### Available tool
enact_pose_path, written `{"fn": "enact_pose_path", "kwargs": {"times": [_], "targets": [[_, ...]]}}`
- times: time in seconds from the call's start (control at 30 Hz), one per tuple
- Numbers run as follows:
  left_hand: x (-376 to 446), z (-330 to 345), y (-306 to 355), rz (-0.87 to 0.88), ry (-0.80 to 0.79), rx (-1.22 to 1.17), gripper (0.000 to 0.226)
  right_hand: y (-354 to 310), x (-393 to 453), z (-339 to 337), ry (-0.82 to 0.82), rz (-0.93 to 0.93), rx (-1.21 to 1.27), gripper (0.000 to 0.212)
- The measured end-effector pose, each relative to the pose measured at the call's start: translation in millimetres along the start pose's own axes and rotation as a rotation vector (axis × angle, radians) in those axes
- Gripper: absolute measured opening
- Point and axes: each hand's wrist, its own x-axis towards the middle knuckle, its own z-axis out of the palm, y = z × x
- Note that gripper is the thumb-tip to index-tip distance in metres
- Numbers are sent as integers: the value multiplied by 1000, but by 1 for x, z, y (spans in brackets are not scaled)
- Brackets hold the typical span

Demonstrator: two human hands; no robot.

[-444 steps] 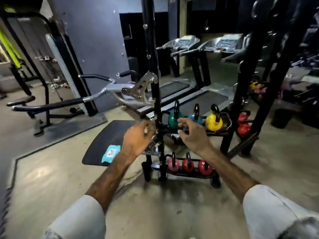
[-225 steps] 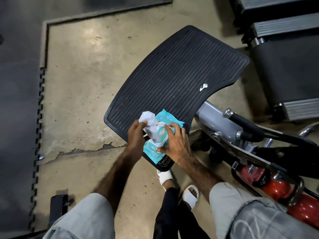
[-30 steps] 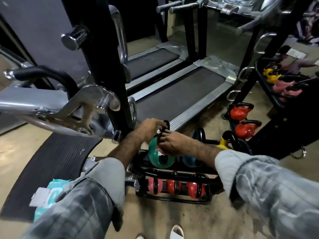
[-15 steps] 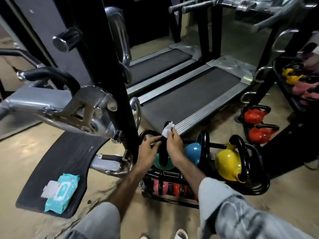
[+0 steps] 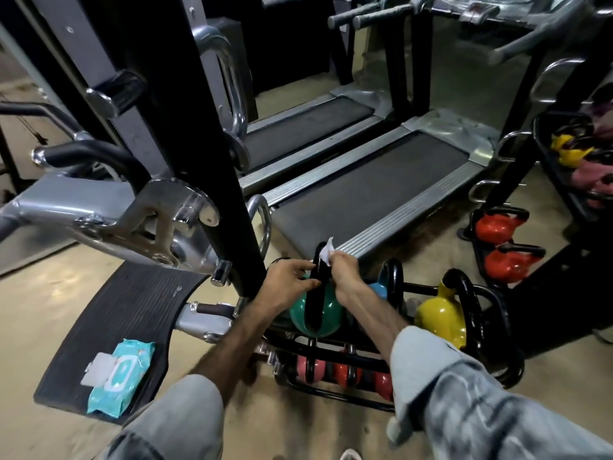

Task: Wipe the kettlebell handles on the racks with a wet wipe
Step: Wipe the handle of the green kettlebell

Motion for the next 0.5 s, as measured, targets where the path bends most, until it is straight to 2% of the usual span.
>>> {"fn": "enact_pose_path", "kwargs": {"times": [0.03, 0.1, 0.23, 0.4, 0.5], "targets": [[2, -1, 3, 0, 14, 41, 31, 1, -3, -2, 0, -31, -99, 40], [7, -2, 6, -6, 34, 108, 28, 10, -19, -12, -7, -158, -357, 27], [16, -4, 8, -6, 42, 138, 26, 17, -40, -28, -2, -401, -668, 38], [21, -3, 9, -77, 24, 184, 25, -12, 13, -13, -259, -632, -899, 31], [23, 0, 13, -69, 39, 215, 32, -30, 38, -10, -390, -588, -1032, 23]]}}
